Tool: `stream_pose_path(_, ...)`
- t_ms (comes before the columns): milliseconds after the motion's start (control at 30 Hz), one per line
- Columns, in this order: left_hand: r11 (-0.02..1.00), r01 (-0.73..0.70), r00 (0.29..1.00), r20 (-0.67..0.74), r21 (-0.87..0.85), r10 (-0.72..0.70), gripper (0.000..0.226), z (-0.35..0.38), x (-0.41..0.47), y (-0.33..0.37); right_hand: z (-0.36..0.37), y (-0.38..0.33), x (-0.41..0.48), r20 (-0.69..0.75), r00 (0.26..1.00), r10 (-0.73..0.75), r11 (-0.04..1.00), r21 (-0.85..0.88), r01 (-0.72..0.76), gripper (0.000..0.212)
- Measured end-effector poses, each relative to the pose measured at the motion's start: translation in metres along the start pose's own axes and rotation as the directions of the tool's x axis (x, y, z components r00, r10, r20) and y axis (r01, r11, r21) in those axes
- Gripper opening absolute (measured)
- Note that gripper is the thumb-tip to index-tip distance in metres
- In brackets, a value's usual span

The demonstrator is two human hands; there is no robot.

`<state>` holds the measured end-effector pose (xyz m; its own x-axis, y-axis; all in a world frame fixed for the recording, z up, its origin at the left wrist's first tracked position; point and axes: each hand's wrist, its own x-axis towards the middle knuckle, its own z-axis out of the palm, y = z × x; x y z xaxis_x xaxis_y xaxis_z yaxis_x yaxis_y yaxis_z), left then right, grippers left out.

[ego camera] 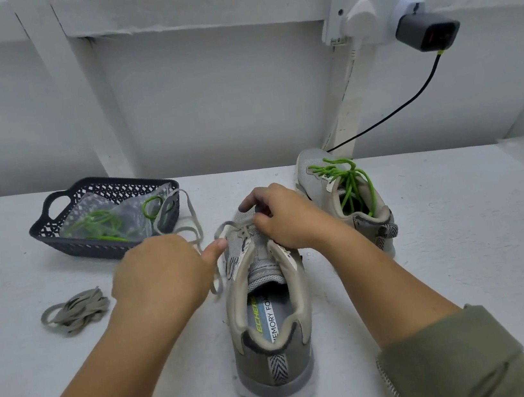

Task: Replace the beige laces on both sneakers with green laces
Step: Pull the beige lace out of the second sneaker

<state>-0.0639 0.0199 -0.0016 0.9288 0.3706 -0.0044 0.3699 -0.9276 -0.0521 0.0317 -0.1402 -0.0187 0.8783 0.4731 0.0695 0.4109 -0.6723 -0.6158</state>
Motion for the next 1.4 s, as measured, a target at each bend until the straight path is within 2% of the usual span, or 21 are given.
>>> stream_pose_path(133,0.997,0.013,0.991,-0.132,-0.075,-0.023,0.059,-0.009,0.007,0.006,0.003,0.001,0.001,-0.018,1.0,0.006,1.0,-0.011,-0.006,0.028)
stream_pose_path(300,0.928,-0.257,0.966,-0.066,-0.269,0.249,0.048,0.029,0.036,0.014,0.004,0.004,0.001,-0.017,1.0,0.004,1.0,0.001,-0.004,0.029)
stream_pose_path(433,0.846,-0.322,0.944,-0.211,-0.425,0.253,0.026,0.04,0.044,0.019,0.005,0.007,0.0,-0.023,1.0,0.008,1.0,0.024,-0.007,0.029)
stream_pose_path(533,0.842,-0.362,0.93,-0.224,-0.401,0.293,0.04,0.041,0.049,0.023,0.006,0.007,0.001,-0.021,1.0,0.013,0.999,0.038,-0.013,0.029)
stream_pose_path(733,0.87,-0.389,0.912,-0.258,-0.303,0.318,0.017,0.041,0.055,0.012,0.006,0.008,0.001,-0.036,0.999,0.031,0.997,0.07,-0.028,0.03)
stream_pose_path(800,0.838,-0.387,0.92,-0.222,-0.384,0.323,0.014,0.043,0.056,0.009,0.005,0.008,0.001,-0.043,0.998,0.051,0.994,0.094,-0.047,0.03)
stream_pose_path(900,0.806,-0.365,0.927,-0.106,-0.466,0.359,0.029,0.047,0.054,0.011,0.006,0.007,0.0,-0.058,0.997,0.059,0.995,0.09,-0.054,0.03)
stream_pose_path(1000,0.862,-0.332,0.943,-0.119,-0.384,0.31,0.024,0.042,0.054,0.008,0.007,0.006,-0.003,-0.076,0.996,0.05,0.996,0.076,-0.044,0.029)
stream_pose_path(1067,0.836,-0.327,0.945,-0.176,-0.44,0.277,0.021,0.031,0.053,0.003,0.009,0.007,-0.003,-0.075,0.996,0.057,0.995,0.088,-0.05,0.029)
stream_pose_path(1133,0.696,-0.299,0.953,-0.237,-0.652,0.188,0.021,0.016,0.048,0.0,0.007,0.006,-0.003,-0.059,0.996,0.067,0.991,0.119,-0.06,0.031)
stream_pose_path(1200,0.432,-0.244,0.969,-0.208,-0.868,0.13,0.019,0.003,0.038,0.003,0.001,0.002,-0.006,0.006,0.998,0.063,0.975,0.211,-0.063,0.034)
stream_pose_path(1233,0.322,-0.206,0.975,-0.167,-0.924,0.145,0.017,-0.002,0.034,0.007,-0.001,-0.001,-0.007,0.056,0.998,0.038,0.961,0.273,-0.052,0.035)
stream_pose_path(1300,0.207,-0.158,0.972,-0.115,-0.966,0.205,0.014,-0.012,0.028,0.012,-0.002,-0.009,-0.01,0.149,0.987,-0.052,0.941,0.338,-0.001,0.035)
stream_pose_path(1400,0.055,-0.117,0.947,-0.095,-0.992,0.306,0.015,-0.028,0.024,0.02,0.006,-0.015,-0.01,0.189,0.974,-0.128,0.94,0.336,0.059,0.03)
